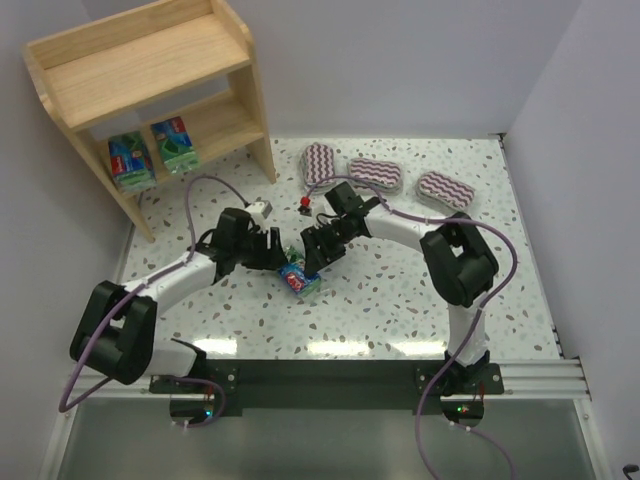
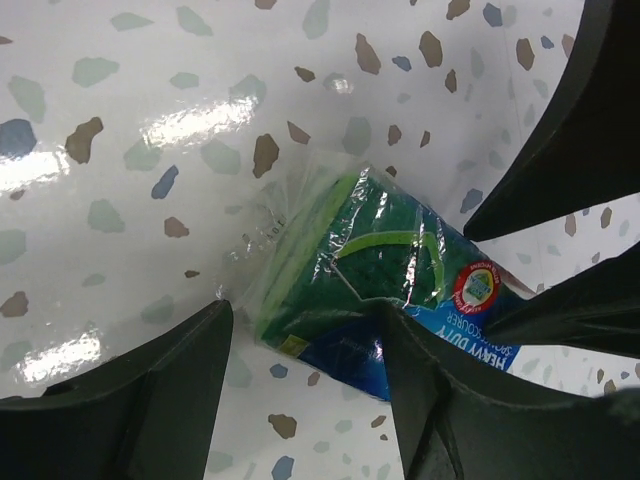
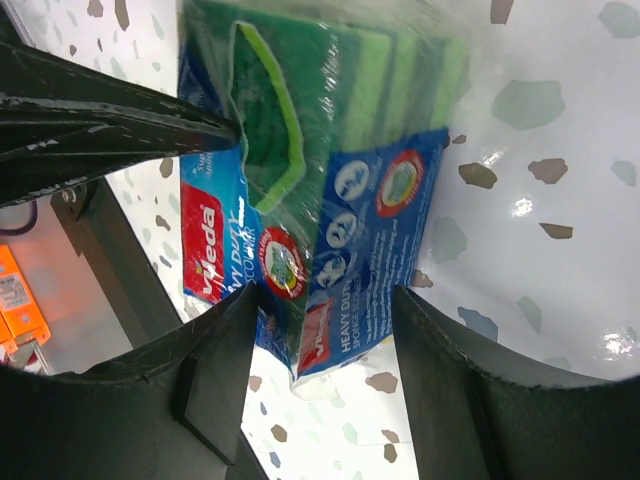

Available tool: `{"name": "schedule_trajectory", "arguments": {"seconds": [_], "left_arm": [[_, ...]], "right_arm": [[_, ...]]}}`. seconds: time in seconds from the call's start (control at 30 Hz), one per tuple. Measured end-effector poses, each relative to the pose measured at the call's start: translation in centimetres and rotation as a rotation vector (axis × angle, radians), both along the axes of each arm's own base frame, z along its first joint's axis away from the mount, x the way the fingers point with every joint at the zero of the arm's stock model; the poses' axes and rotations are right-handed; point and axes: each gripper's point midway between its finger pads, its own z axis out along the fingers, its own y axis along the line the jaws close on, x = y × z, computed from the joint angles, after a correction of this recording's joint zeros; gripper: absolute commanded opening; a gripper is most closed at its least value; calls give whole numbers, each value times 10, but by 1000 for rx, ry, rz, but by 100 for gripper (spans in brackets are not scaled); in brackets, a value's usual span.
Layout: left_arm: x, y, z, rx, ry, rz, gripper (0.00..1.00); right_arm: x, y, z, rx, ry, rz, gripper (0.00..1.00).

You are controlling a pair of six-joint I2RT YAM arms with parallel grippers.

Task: Place and organize the cleaning sponges onto the shelf

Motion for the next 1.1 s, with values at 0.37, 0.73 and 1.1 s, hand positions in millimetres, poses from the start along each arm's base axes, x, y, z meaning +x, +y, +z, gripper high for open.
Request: {"name": "schedule_trajectory", "arguments": {"seconds": [0.37, 0.73, 1.1], "left_arm": [[27, 6, 20, 53, -104, 27, 63], [46, -23, 20, 58, -104, -142, 44], [31, -31, 8, 66, -35, -222, 40]], "right_arm": [[-3, -2, -2, -16, 18, 36, 58], [-3, -3, -1, -24, 24, 36, 59], [-2, -5, -3, -48, 28, 21, 63]]}}
